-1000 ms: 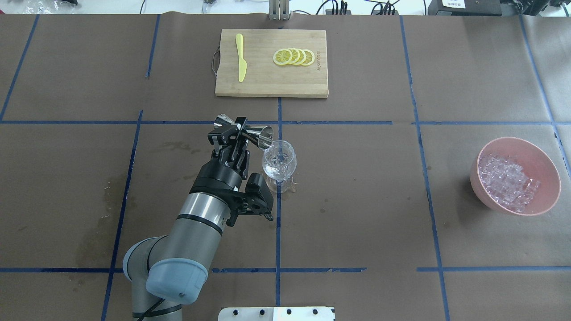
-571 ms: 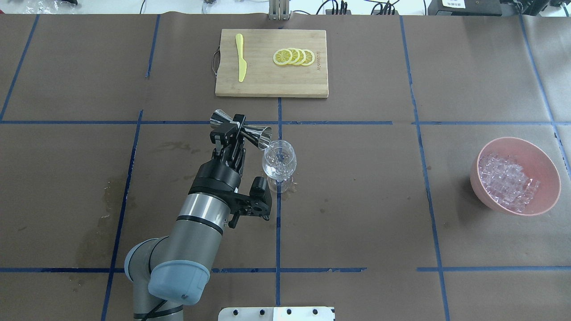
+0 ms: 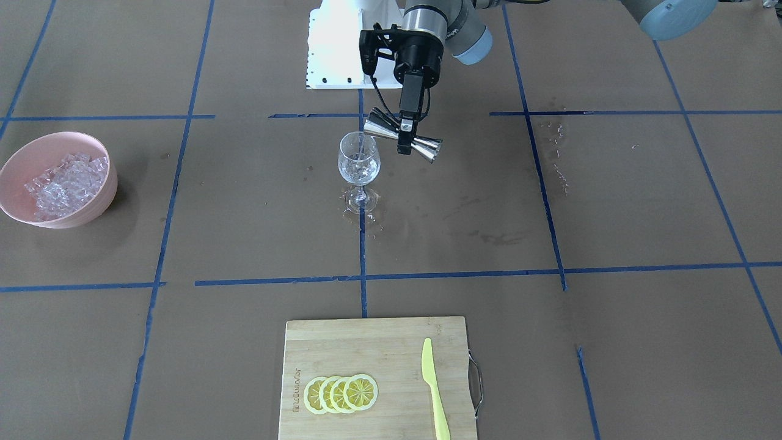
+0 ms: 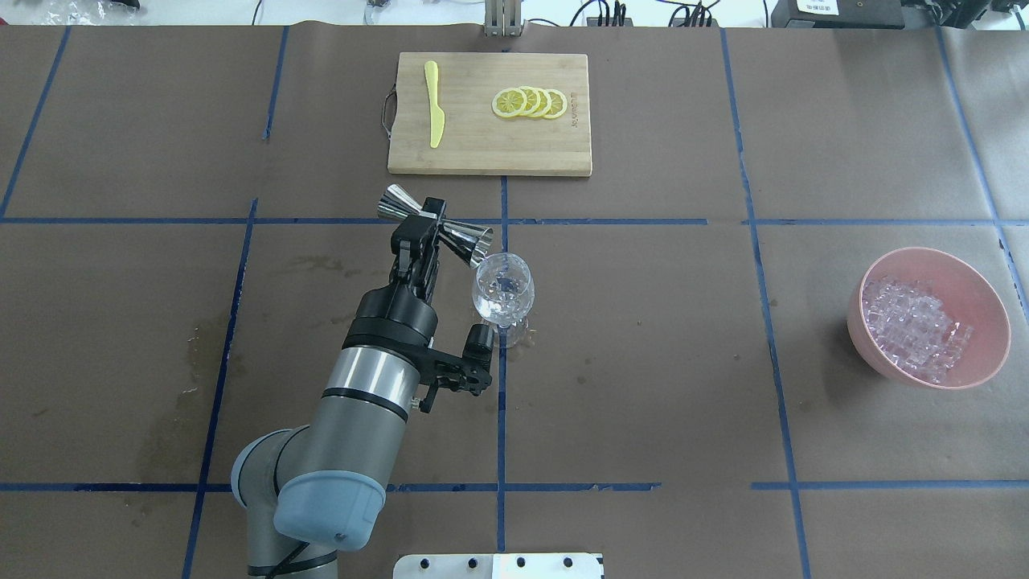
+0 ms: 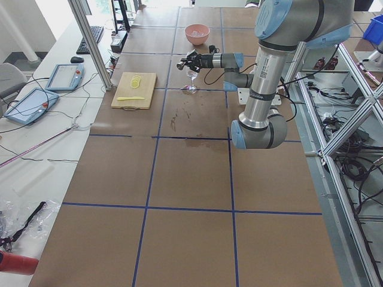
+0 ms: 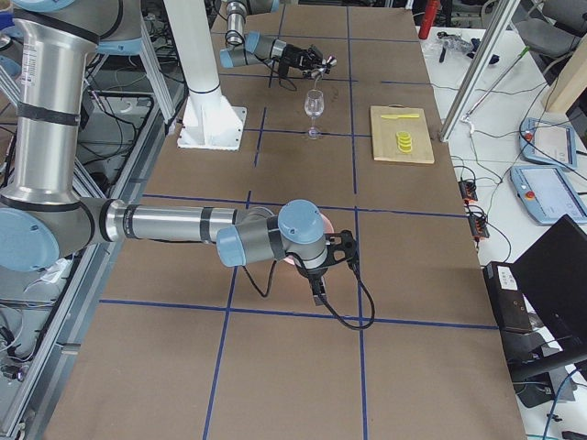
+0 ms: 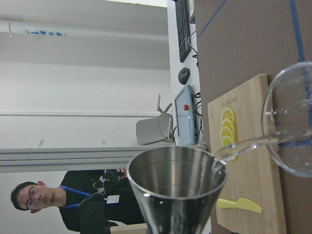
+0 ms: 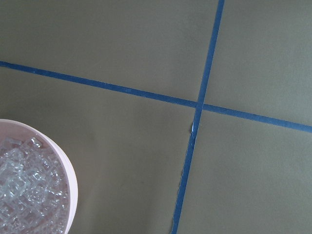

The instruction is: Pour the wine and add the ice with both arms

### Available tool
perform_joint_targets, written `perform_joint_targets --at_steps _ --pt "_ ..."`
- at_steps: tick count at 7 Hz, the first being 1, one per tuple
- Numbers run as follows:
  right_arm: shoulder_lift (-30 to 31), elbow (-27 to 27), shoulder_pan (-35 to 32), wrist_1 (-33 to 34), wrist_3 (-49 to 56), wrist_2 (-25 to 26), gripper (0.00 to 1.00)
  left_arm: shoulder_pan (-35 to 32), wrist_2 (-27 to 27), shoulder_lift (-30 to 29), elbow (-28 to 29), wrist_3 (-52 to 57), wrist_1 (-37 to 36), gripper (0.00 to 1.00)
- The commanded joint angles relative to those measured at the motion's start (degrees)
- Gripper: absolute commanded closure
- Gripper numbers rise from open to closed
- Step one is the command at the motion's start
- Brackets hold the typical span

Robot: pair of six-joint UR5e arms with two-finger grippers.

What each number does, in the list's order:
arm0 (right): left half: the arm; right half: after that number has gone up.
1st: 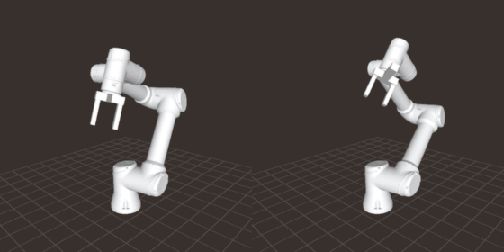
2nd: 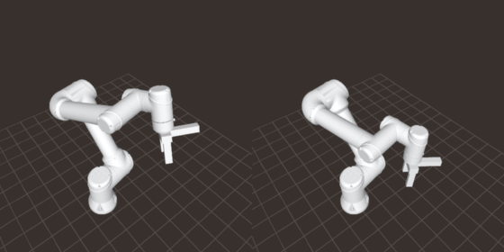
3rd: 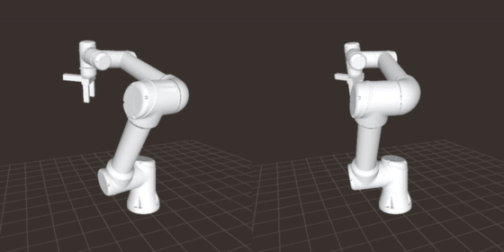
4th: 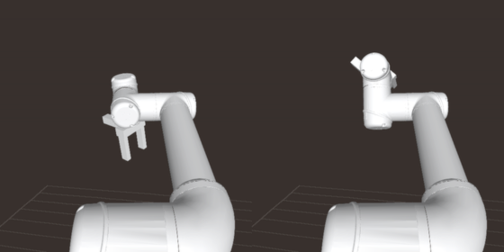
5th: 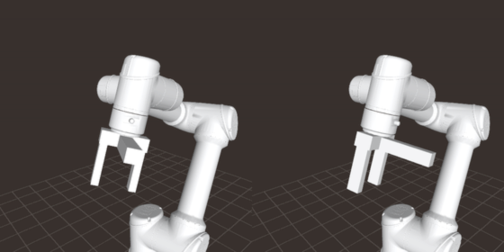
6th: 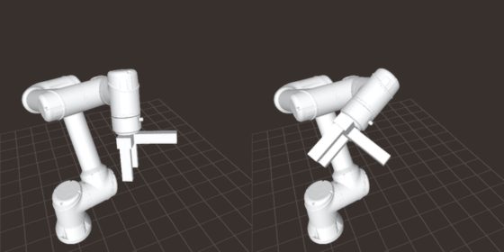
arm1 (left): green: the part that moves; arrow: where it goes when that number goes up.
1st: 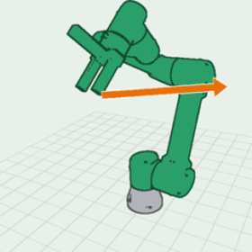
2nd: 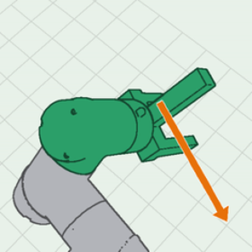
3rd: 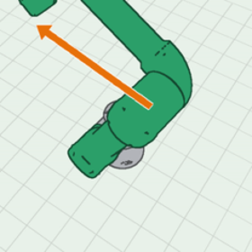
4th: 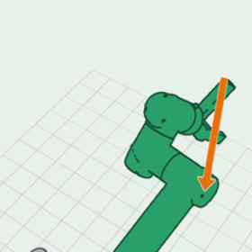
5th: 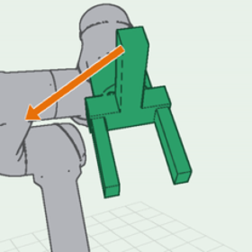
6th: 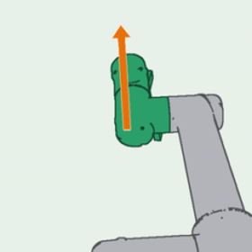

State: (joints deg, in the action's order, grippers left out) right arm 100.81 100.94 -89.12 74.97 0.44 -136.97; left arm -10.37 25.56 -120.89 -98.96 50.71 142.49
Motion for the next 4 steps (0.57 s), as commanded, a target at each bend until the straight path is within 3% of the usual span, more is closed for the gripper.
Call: perform_joint_targets --at_steps 1,4 --pt "0.0 0.0 0.0 0.0 0.0 0.0 0.0 0.0 -0.1 -0.1 0.0 1.1 0.2 1.0" --pt "0.0 0.0 0.0 0.0 0.1 -0.1 0.0 -0.4 0.1 -0.1 -0.5 0.4 5.3 1.0"
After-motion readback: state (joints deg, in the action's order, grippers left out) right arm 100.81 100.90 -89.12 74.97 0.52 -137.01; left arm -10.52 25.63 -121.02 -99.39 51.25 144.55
